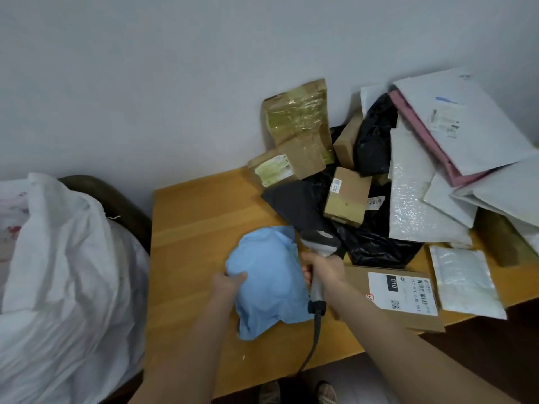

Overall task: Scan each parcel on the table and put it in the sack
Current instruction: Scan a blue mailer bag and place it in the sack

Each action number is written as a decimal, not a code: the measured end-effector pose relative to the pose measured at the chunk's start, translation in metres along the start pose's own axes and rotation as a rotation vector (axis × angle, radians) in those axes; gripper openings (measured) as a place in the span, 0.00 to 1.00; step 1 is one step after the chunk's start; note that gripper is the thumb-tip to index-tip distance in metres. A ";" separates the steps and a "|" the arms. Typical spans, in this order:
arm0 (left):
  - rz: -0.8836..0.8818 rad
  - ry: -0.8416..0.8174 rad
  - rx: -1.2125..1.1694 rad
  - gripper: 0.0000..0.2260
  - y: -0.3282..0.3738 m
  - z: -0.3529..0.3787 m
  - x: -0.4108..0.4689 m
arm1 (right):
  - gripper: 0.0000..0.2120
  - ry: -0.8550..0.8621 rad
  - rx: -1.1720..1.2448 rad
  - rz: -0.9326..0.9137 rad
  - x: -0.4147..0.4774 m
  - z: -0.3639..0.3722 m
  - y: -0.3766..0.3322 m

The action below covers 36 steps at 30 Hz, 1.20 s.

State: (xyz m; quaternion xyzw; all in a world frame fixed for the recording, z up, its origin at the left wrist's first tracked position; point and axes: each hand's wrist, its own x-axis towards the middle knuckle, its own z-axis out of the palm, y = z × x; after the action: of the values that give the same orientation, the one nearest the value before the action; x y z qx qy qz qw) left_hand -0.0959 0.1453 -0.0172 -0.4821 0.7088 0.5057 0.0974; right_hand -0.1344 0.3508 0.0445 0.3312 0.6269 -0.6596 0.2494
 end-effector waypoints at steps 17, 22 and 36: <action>0.804 0.180 0.393 0.07 0.067 -0.108 0.008 | 0.11 0.005 0.124 -0.171 -0.021 0.065 -0.050; 0.355 0.004 0.490 0.09 0.004 -0.111 0.027 | 0.11 -0.041 0.040 -0.125 -0.013 0.086 -0.026; 0.264 0.014 0.586 0.35 0.016 -0.134 0.103 | 0.09 -0.169 -0.229 -0.081 0.015 0.168 0.010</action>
State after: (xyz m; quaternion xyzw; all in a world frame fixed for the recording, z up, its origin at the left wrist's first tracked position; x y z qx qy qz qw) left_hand -0.1146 -0.0235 -0.0092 -0.3408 0.8813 0.2850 0.1611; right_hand -0.1579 0.1847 0.0254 0.2182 0.6875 -0.6191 0.3107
